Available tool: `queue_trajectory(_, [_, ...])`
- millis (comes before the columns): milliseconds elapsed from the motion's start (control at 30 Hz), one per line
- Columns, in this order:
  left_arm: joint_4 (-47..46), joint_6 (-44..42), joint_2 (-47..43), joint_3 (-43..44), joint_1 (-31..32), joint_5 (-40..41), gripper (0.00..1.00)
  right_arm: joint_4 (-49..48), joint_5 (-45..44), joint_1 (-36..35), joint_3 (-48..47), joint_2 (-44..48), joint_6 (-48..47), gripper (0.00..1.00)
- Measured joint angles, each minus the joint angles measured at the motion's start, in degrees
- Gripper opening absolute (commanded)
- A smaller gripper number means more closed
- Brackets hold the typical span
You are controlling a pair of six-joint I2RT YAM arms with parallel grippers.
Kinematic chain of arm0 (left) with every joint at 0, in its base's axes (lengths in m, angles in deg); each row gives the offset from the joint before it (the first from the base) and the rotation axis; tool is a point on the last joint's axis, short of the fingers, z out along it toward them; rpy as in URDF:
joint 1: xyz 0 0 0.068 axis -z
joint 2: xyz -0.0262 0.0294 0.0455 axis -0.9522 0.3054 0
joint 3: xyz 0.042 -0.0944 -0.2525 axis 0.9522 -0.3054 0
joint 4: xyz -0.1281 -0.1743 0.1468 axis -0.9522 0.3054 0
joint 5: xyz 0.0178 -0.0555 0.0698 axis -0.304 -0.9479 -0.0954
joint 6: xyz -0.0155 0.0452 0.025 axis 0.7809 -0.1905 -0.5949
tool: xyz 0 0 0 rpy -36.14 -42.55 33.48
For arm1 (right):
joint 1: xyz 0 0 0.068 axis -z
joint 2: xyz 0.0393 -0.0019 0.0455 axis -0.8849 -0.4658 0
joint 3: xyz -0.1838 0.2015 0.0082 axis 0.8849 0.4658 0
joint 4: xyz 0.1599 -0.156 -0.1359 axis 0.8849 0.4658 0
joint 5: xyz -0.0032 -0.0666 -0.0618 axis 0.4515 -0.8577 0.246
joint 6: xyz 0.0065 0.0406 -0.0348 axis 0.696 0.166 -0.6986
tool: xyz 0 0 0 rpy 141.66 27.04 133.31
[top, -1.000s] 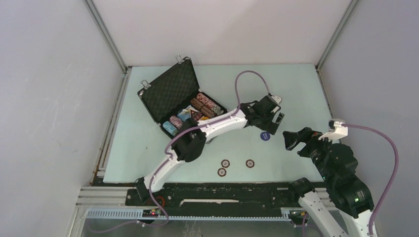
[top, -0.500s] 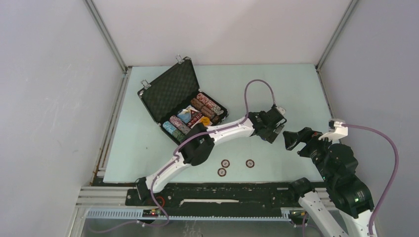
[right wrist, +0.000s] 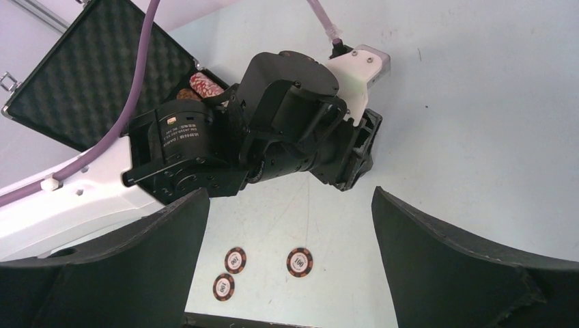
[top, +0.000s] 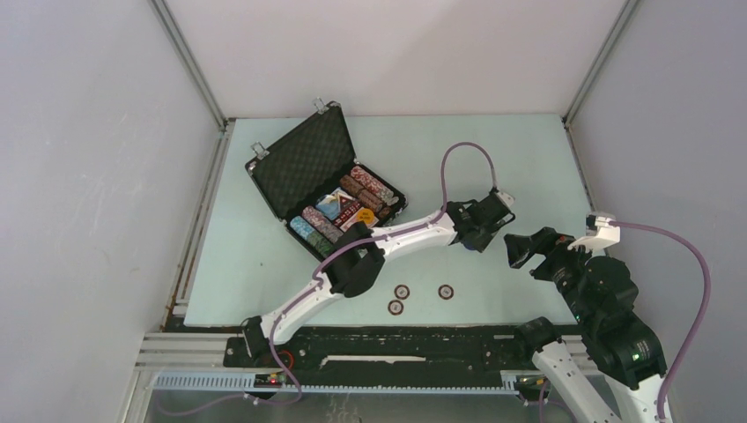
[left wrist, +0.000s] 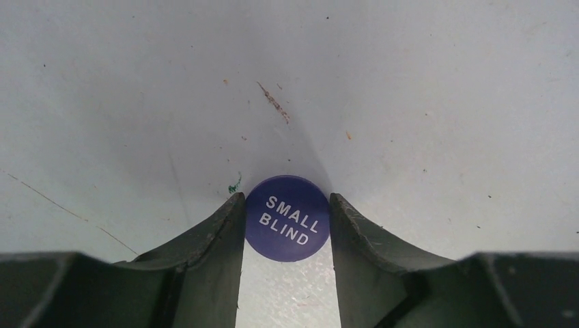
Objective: Pack up texas hold em set
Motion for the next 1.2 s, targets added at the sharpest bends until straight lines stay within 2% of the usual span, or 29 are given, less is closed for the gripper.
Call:
queue_trajectory(133, [-0.1,-0.4,0.0,0.0,-0.2,0.0,0.42,0.0,0.0,0.0,0.0,0.0,0.0,0.99])
queue_trajectory(333, [1.7,-0.5,-1.0,-0.1,-1.3,-1.5,0.61,0.0,0.0,0.0,0.0,0.0,0.0,0.99])
queue_trajectory(600, [2.3,0.3,-6.3,-4.7,-3.0,-3.1,0.78,0.0,0.0,0.0,0.0,0.0,0.0,0.99])
queue_trajectory(733, [2.4,1.7,-7.9,-7.8,-2.9,-4.7,0.90,0.0,0.0,0.0,0.0,0.0,0.0,0.99])
queue_trajectory(800, [2.4,2.6,-8.0,-9.1,-2.5,-5.0,0.90,0.0,0.0,0.0,0.0,0.0,0.0,0.99])
queue_trajectory(1033, [2.8,4.6,-8.0,-10.3,-1.5,-4.6,0.76,0.0,0.0,0.0,0.0,0.0,0.0,0.99])
queue_trajectory(1200, [3.1,5.2,-7.4,-10.0,-1.0,-4.2,0.81,0.0,0.0,0.0,0.0,0.0,0.0,0.99])
